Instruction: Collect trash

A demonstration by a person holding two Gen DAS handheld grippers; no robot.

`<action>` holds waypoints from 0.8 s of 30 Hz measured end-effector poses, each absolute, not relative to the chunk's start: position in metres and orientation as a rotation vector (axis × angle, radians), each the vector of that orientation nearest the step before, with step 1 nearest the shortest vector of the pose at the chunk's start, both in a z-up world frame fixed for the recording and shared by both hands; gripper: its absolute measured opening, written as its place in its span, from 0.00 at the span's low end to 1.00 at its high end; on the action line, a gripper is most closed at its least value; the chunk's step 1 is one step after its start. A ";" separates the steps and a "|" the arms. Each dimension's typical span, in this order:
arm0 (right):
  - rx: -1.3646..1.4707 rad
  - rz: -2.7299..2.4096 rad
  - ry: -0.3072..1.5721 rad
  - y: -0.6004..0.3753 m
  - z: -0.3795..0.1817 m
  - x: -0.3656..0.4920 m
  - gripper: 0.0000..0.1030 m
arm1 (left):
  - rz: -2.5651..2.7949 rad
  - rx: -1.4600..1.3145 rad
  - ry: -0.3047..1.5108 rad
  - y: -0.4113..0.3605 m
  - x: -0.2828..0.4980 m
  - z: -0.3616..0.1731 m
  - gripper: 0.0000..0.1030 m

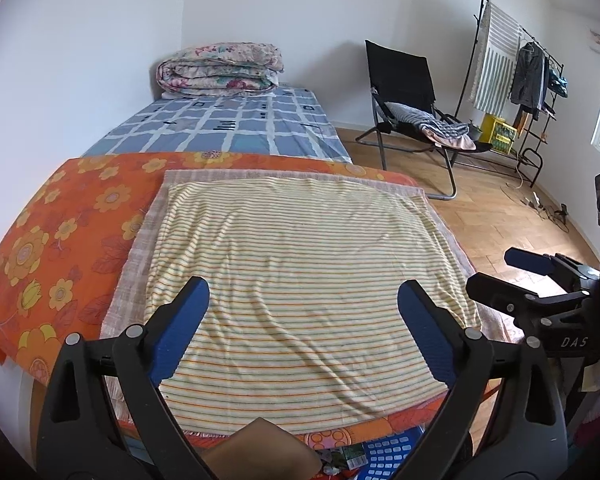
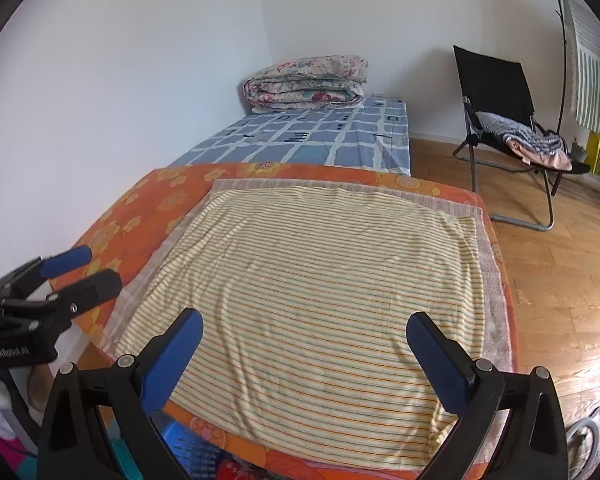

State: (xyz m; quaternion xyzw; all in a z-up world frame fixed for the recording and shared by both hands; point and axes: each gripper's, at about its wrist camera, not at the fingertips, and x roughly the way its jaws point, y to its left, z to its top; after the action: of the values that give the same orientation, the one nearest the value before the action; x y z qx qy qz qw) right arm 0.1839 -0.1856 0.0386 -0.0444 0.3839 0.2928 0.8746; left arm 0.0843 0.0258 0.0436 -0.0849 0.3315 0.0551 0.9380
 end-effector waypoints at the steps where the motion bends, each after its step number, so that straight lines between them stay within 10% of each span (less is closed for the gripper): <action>1: -0.087 0.607 0.808 -0.185 0.037 0.186 1.00 | 0.116 -0.174 0.674 0.026 0.084 0.044 0.95; 24: -0.062 0.588 0.829 -0.185 0.029 0.191 1.00 | 0.127 -0.192 0.667 0.030 0.082 0.046 0.98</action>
State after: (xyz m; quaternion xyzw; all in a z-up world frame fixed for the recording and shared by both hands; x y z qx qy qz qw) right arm 0.1914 -0.1848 0.0288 -0.0295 0.3969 0.2816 0.8731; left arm 0.0819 0.0302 0.0462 -0.0943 0.3264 0.0623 0.9384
